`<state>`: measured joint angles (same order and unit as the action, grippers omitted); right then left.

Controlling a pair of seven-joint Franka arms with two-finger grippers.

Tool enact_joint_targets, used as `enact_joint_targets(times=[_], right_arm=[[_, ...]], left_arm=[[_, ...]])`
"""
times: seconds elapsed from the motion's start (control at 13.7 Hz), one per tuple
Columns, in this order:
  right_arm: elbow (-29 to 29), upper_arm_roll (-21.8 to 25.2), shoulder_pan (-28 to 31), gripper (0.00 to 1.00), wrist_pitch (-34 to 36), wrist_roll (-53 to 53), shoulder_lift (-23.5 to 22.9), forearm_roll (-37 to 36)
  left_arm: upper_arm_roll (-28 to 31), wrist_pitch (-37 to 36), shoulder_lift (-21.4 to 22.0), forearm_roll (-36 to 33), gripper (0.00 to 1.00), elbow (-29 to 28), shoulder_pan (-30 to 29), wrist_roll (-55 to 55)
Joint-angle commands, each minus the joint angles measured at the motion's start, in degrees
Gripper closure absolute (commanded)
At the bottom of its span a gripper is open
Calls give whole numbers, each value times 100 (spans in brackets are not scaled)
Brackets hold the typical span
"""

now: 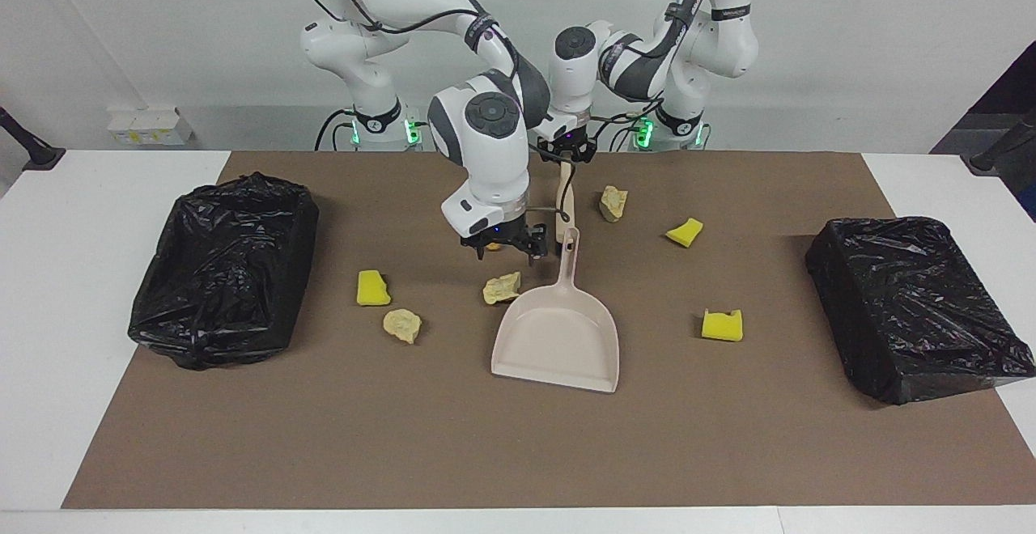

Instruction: Sweep and dump trash in bin

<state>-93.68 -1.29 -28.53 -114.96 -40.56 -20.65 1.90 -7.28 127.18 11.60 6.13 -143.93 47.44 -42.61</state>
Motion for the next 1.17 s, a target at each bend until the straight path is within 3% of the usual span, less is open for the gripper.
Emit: enact_joint_targets(times=[0.0, 0.29, 0.66, 0.88, 1.1], right_arm=[[-272, -56, 180, 0, -53, 188, 140, 38], [-861, -56, 286, 0, -421, 417, 386, 38], [-862, -47, 295, 0, -422, 425, 395, 38], [-862, -56, 295, 0, -413, 408, 395, 38], [-827, -47, 295, 0, -422, 399, 378, 38]], left_arm=[[-10, -150, 132, 28, 50, 5, -77, 69], [8, -132, 132, 28, 50, -4, -85, 95], [8, -79, 97, 28, 50, -13, -243, 402], [8, -123, 88, 28, 99, -4, -296, 656], [8, -368, 149, 28, 100, 14, -279, 701]])
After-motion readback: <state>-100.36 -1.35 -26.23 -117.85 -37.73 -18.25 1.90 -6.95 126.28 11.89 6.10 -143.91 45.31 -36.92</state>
